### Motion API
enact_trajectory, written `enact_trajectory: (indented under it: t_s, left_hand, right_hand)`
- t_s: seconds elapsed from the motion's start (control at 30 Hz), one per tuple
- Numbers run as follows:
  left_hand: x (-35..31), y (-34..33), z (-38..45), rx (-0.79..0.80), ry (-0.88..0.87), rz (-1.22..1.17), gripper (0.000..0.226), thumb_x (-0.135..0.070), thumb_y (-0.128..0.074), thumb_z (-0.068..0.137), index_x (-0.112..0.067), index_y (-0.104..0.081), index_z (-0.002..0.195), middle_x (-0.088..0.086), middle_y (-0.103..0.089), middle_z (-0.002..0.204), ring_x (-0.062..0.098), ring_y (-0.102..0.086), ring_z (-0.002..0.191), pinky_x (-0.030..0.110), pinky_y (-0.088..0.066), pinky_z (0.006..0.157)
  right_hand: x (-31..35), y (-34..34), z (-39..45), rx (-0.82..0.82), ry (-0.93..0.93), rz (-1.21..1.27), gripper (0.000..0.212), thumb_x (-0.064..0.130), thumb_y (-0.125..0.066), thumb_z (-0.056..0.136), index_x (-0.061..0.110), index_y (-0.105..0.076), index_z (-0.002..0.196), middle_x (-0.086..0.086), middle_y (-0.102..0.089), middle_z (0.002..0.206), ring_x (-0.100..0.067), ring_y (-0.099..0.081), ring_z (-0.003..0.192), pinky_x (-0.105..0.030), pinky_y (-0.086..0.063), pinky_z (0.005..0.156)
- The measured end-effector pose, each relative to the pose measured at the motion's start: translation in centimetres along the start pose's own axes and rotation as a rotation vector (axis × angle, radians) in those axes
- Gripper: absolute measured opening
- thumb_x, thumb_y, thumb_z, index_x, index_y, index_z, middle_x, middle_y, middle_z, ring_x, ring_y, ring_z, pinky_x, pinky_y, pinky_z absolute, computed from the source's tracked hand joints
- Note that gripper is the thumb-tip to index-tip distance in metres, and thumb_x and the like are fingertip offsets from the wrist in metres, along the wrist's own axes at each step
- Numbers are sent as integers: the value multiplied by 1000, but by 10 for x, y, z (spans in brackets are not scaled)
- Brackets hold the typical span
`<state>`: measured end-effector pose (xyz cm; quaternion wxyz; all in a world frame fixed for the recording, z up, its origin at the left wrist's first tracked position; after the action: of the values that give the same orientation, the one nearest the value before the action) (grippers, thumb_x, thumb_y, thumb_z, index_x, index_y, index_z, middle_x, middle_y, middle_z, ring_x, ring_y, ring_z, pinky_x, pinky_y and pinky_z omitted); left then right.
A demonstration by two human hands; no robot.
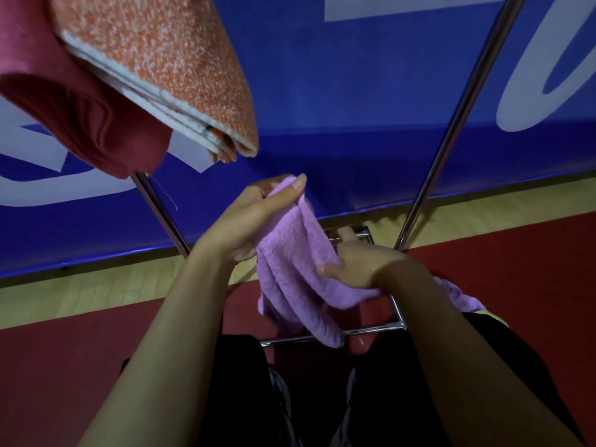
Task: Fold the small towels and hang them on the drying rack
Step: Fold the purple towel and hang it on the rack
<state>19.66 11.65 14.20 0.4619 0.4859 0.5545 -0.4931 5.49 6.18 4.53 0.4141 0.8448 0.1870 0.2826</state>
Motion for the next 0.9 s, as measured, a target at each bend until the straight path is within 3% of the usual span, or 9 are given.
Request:
enact_trajectory:
  t_s: [0.1,0.23,0.33,0.47,0.53,0.6,0.67,0.77,0.9]
  left_hand:
    - [0,-8,-1,93,6,-132,29,-28,-62,101,-15,-56,76,1,-53,68,11,-51,58,21,-44,58]
    - [-2,-7,-1,110,-34,-235,32,-24,-63,92,-24,-53,62,-6,-41,60,7,-37,53,23,-31,54]
    - [-2,0,-2,73,-35,-266,38,-22,-64,91,-27,-53,55,-11,-42,54,7,-36,59,27,-28,66]
    - [-3,15,-2,-40,-91,-234,38,-22,-76,84,-26,-50,56,-9,-38,54,7,-34,54,25,-25,58]
    - [-6,23,0,-122,-145,-227,35,-19,-68,92,-20,-48,63,-6,-34,57,7,-32,49,22,-28,50]
    - [-2,37,3,-272,-100,-58,22,-21,-69,94,-10,-58,78,-2,-42,64,12,-43,56,24,-39,57]
    - [6,58,4,-428,-32,380,20,-25,-73,95,-14,-62,83,-4,-51,70,16,-52,68,32,-44,68]
    - [15,72,4,-539,-58,763,6,-12,-72,90,-12,-66,87,2,-68,86,15,-59,79,33,-49,75]
    - [19,36,12,-262,-97,750,34,-32,-73,93,-30,-69,126,-14,-74,113,-1,-67,108,25,-51,98]
  right_hand:
    - [16,-14,-3,108,37,-136,71,73,-44,89,22,-58,137,-8,-50,145,-32,-55,125,-44,-45,108]
    - [38,-20,-5,134,96,-58,44,54,-51,99,12,-62,101,0,-61,103,-24,-59,115,-33,-45,95]
    - [39,-16,-2,111,115,-11,33,45,-50,103,15,-62,111,2,-59,98,-23,-57,96,-28,-41,80]
    - [14,-5,0,92,29,-41,39,48,-44,105,17,-60,123,-2,-62,126,-24,-58,112,-37,-45,101]
    - [8,4,-2,50,24,-20,32,43,-42,108,16,-58,102,-2,-61,106,-22,-58,98,-33,-44,91]
    - [7,17,-2,-71,43,5,26,27,-45,108,15,-59,90,-7,-63,92,-24,-60,84,-30,-40,78]
    - [5,26,-2,-183,51,-4,20,8,-48,98,8,-67,104,-15,-71,110,-32,-64,92,-31,-42,75]
    - [13,38,-10,-327,164,20,42,-2,-49,84,7,-67,121,-11,-68,128,-29,-64,112,-35,-49,89]
    - [37,49,-24,-401,361,158,33,2,-52,80,12,-69,107,-1,-70,103,-7,-65,75,-21,-50,65]
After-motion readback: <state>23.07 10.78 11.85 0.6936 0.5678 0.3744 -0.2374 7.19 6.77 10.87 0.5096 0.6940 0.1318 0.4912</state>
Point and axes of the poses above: each hand's wrist, its own z-axis towards the middle knuckle, its own y-axis out of the back of the hand, x = y × z, the point moved 7 cm from there along z, towards the middle knuckle
